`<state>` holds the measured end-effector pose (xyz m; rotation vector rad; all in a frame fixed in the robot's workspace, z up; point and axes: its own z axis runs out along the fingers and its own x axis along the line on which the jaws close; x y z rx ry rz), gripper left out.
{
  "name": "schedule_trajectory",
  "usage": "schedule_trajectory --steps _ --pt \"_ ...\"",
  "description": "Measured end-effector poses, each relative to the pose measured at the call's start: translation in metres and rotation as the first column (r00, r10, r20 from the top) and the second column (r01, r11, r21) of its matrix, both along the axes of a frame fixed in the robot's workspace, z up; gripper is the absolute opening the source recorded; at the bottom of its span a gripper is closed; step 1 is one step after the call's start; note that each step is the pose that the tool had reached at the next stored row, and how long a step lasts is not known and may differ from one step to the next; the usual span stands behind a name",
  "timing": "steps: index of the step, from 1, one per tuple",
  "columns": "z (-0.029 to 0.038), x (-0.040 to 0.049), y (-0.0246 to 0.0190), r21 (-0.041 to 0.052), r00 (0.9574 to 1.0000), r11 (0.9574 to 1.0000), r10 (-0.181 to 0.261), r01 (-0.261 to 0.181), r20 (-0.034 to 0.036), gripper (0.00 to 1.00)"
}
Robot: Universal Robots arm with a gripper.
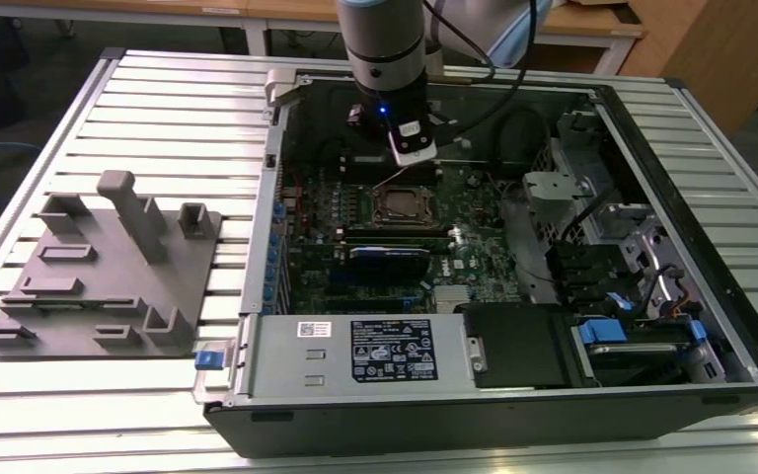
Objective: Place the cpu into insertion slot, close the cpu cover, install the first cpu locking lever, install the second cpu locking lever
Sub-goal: 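Install the first cpu locking lever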
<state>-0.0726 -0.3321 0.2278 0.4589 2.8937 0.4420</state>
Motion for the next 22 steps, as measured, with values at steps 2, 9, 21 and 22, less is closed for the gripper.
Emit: schedule_trajectory --steps 2,9,21,22 --pt "0.0000 0.0000 0.0000 0.0000 1.0000 1.0000 0.000 0.000 0.0000 0.10" --pt "-0.0007 0.0000 0.0000 -0.0042 1.0000 1.0000 -0.001 0.001 0.0004 0.10" --pt "-0.0063 0.0002 0.0000 -0.0211 0.9999 0.9997 -0.011 0.011 0.0006 0.10" --pt "-0.0070 0.0005 0.0000 -0.0211 0.9999 0.9997 -0.011 0.011 0.0006 0.10"
